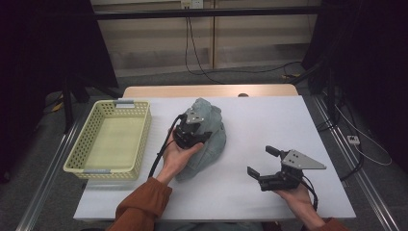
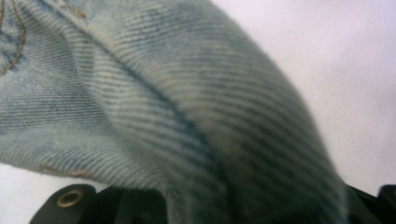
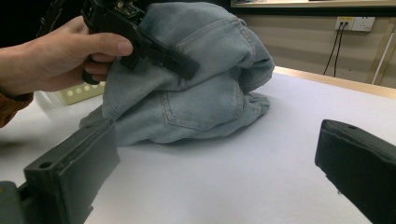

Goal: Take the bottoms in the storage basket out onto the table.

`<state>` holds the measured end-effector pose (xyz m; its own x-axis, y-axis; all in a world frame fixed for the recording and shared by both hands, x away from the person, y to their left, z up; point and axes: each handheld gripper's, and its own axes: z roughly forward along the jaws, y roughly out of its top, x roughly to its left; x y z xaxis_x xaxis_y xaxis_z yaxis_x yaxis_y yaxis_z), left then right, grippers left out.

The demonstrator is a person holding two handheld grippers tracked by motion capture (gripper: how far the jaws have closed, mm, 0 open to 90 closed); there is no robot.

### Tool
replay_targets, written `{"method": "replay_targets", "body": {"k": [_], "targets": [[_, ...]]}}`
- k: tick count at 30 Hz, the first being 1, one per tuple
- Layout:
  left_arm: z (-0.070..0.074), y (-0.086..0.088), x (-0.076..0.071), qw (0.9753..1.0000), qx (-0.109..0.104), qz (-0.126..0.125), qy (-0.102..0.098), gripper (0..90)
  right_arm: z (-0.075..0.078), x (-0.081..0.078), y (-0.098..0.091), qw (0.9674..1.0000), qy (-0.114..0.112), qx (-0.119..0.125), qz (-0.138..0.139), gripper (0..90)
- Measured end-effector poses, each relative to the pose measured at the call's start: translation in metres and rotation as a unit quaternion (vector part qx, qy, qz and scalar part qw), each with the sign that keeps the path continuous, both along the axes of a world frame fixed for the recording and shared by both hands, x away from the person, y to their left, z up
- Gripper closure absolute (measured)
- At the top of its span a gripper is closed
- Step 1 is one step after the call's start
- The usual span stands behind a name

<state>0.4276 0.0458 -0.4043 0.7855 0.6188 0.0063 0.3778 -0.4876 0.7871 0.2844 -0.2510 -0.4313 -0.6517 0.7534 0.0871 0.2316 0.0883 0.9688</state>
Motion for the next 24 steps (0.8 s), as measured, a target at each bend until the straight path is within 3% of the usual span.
{"method": "replay_targets", "body": {"k": [16, 24], "targets": [[-0.018, 0.001, 0.01, 0.9993, 0.028, 0.017, 0.017, 61.2, 0.0, 0.0, 0.0, 1.0, 0.0, 0.0, -0.001, 0.0], [-0.027, 0.002, 0.02, 0.9989, 0.028, 0.03, 0.023, 61.1, 0.0, 0.0, 0.0, 1.0, 0.002, 0.004, 0.0, 0.0]]}}
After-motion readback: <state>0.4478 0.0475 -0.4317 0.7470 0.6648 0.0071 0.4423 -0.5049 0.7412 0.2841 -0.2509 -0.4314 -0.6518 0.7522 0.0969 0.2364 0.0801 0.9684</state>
